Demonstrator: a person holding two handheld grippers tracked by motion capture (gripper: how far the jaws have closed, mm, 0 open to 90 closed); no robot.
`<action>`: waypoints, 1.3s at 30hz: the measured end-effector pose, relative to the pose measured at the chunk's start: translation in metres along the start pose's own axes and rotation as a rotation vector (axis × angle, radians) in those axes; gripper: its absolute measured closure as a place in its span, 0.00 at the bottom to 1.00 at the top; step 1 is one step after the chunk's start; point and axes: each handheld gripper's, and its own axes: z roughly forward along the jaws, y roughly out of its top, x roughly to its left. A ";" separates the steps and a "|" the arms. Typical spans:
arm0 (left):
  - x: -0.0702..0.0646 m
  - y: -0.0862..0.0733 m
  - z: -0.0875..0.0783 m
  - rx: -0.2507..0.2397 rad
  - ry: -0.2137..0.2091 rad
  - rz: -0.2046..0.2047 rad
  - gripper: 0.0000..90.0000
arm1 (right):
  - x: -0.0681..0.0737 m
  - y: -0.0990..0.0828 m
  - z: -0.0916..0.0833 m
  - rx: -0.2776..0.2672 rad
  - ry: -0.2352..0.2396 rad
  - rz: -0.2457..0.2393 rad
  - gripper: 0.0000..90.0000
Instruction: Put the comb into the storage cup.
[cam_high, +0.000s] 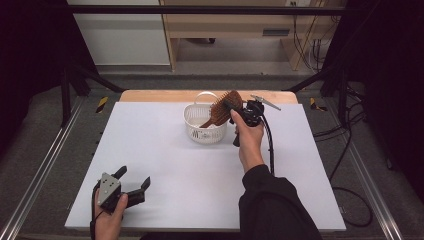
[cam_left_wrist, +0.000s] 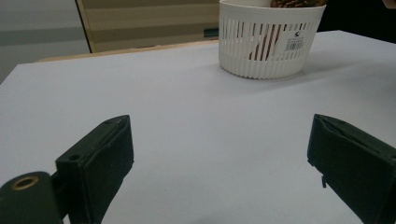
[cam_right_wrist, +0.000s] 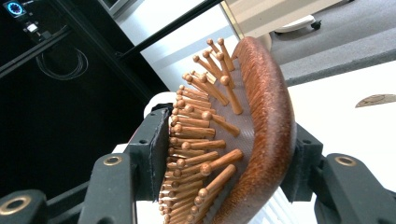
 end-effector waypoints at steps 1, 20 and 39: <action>0.000 0.000 0.000 0.000 0.000 0.002 0.08 | 0.000 0.000 0.000 0.000 0.000 0.000 0.48; -0.002 0.001 0.001 0.005 -0.007 0.013 0.08 | -0.004 -0.002 0.000 0.003 -0.012 0.008 0.47; -0.003 0.002 0.003 0.006 -0.010 0.023 0.08 | -0.009 -0.001 -0.002 0.006 -0.034 0.015 0.44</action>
